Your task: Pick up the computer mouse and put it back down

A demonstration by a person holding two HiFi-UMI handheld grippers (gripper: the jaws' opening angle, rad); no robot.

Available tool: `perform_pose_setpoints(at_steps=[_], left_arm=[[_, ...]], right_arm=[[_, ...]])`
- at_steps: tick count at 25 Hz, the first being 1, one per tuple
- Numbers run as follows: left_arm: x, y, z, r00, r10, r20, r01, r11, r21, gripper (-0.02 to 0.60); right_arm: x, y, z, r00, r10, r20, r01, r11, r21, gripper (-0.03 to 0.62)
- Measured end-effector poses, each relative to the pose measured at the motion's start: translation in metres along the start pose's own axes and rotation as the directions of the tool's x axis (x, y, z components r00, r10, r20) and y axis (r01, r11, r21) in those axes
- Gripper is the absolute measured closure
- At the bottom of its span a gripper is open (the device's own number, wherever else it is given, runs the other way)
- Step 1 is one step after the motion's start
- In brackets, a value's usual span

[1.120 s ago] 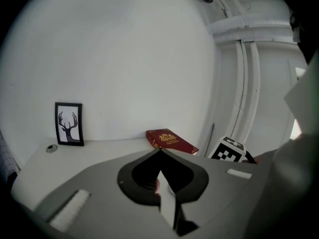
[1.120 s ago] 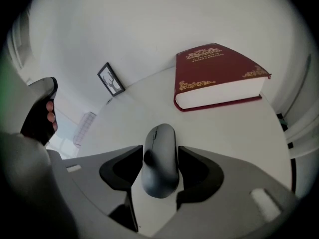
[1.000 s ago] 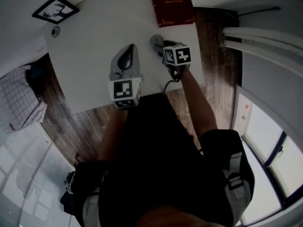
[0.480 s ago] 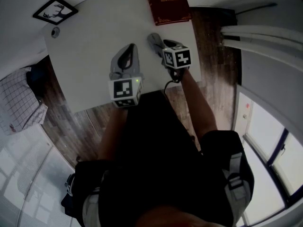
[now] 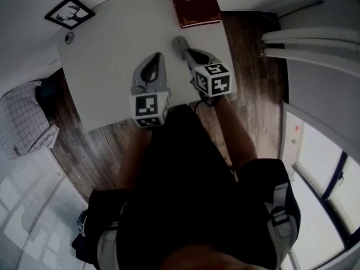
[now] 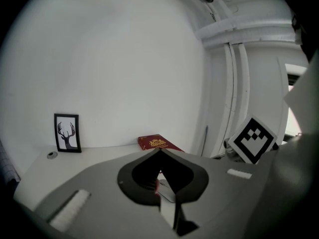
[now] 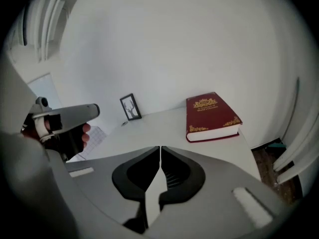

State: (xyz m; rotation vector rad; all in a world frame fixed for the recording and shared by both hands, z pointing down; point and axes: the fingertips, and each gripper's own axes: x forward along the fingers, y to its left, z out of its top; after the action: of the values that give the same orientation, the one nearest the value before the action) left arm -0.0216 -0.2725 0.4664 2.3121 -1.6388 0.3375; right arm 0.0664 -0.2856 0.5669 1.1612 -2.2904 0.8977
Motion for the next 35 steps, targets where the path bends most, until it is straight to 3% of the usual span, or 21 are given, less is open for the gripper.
perform_pose_setpoints(at_steps=[9,17,23,27,35], left_arm=[[-0.024,-0.031,0.009,0.999,0.017,0.044,-0.017,1.000,0.011,0.581],[-0.056,-0.042,0.010,0.995,0.074,0.065,-0.075,0.997,0.018,0.581],[-0.071,-0.040,0.013,0.993,0.100,0.068,-0.101,0.995,0.021,0.581],[-0.073,-0.041,0.017,0.992,0.098,0.075,-0.101,0.994,0.033,0.581],[-0.087,-0.041,0.018,0.994,0.070,0.082,-0.074,0.996,0.041,0.582]], right_arm=[[-0.061,0.037,0.027,0.989,0.043,0.141,-0.012,0.976,-0.218,0.579],[-0.105,0.071,0.041,0.950,0.118,0.288,-0.019,0.946,-0.325,0.580],[-0.129,0.099,0.057,0.903,0.171,0.394,-0.022,0.935,-0.354,0.580],[-0.134,0.105,0.060,0.893,0.180,0.413,-0.009,0.924,-0.382,0.580],[-0.148,0.121,0.064,0.872,0.139,0.469,0.092,0.895,-0.436,0.580]])
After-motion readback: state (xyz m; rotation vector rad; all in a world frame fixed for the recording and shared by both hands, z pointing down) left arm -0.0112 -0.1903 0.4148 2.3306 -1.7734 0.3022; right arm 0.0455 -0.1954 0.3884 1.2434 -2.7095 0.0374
